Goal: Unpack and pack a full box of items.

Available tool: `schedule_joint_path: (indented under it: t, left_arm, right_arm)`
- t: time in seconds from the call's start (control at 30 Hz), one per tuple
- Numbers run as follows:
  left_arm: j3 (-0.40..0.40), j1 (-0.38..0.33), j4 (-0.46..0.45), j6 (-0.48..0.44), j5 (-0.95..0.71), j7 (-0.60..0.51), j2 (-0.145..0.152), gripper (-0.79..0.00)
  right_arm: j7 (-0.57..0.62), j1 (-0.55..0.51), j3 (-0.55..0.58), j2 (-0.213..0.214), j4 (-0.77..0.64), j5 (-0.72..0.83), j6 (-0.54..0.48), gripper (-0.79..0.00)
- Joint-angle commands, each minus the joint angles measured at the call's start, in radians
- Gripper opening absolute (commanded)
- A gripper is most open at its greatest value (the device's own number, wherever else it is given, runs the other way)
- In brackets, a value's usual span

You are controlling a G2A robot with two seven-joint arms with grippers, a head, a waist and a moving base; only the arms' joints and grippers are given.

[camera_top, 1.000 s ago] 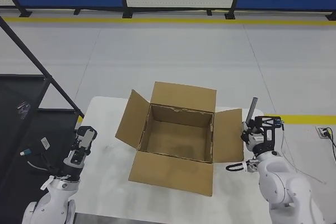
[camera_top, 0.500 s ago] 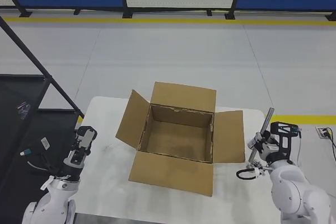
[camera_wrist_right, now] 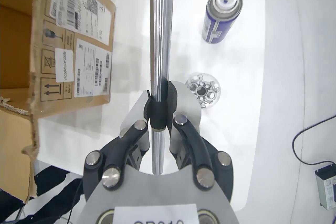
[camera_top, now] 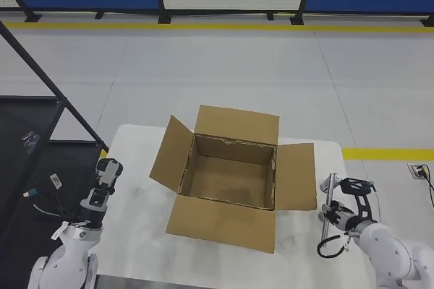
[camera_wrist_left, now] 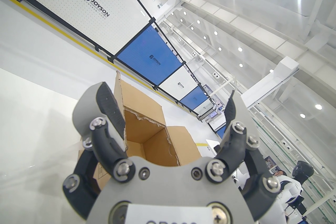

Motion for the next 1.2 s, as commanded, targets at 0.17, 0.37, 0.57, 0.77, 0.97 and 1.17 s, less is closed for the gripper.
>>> schedule_joint_path:
  t: [0.17, 0.37, 0.57, 0.77, 0.97, 1.17]
  left_arm:
    - [0.006, -0.002, 0.001, 0.009, 0.016, 0.018, 0.003, 0.000]
    - [0.015, -0.003, 0.004, 0.022, 0.026, 0.033, 0.004, 0.000]
    - [0.025, -0.005, 0.002, 0.031, 0.034, 0.044, 0.006, 0.000]
    - [0.025, -0.008, 0.004, 0.039, 0.038, 0.051, 0.008, 0.000]
    - [0.030, -0.012, 0.006, 0.045, 0.035, 0.054, 0.010, 0.000]
    - [0.029, -0.013, 0.007, 0.045, 0.033, 0.054, 0.012, 0.000]
  right_arm:
    - [0.074, 0.083, -0.035, 0.009, 0.174, 0.051, -0.061, -0.785]
    - [0.100, 0.159, -0.081, 0.015, 0.303, 0.067, -0.123, -0.785]
    - [0.111, 0.209, -0.143, 0.017, 0.376, 0.046, -0.124, -0.785]
    - [0.113, 0.231, -0.197, 0.018, 0.412, 0.009, -0.098, -0.785]
    - [0.109, 0.252, -0.216, 0.021, 0.440, 0.005, -0.095, -0.686]
    - [0.111, 0.261, -0.223, 0.026, 0.462, -0.003, -0.078, -0.594]
